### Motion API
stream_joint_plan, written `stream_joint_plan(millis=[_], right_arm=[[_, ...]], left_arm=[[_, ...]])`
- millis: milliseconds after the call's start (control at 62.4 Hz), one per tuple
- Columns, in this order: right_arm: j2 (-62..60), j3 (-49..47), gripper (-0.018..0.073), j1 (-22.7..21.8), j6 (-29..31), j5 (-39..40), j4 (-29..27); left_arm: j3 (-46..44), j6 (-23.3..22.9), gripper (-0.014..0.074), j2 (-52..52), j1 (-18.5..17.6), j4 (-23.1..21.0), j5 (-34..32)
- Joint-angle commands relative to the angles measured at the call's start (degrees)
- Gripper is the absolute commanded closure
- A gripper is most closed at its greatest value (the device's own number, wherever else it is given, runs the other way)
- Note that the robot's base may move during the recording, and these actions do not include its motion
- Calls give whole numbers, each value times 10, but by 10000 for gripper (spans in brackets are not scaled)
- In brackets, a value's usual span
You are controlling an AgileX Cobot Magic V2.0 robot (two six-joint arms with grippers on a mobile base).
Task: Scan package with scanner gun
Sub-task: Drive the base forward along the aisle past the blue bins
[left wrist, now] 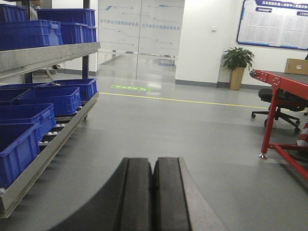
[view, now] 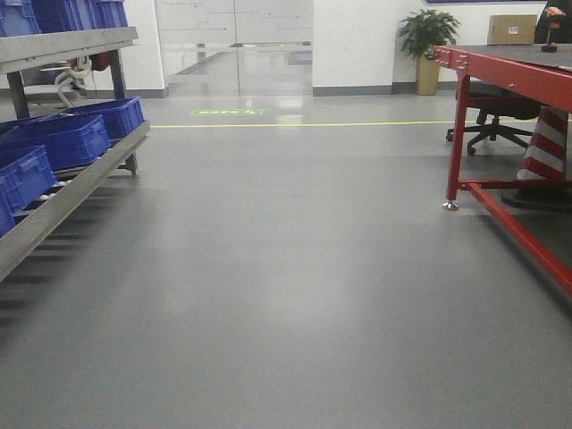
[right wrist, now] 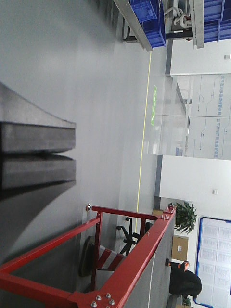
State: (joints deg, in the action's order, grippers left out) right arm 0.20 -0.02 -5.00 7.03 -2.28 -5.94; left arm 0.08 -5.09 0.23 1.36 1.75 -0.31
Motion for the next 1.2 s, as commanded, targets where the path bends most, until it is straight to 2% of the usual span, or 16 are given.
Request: stream_joint_plan(millis=[0,353,593,1187], right_arm=[[-2,0,727,1,1,12,4],[-2,0,727,1,1,12,4],[-2,0,727,1,1,12,4],[-2,0,727,0,1,13,4]], left_arm=[[-1,1,707,-2,-4,2,-10],[-1,1,707,-2,-4,2,-10],[-1,1,707,-2,18,2,-10],[-1,1,707,-2,14,2,-10]])
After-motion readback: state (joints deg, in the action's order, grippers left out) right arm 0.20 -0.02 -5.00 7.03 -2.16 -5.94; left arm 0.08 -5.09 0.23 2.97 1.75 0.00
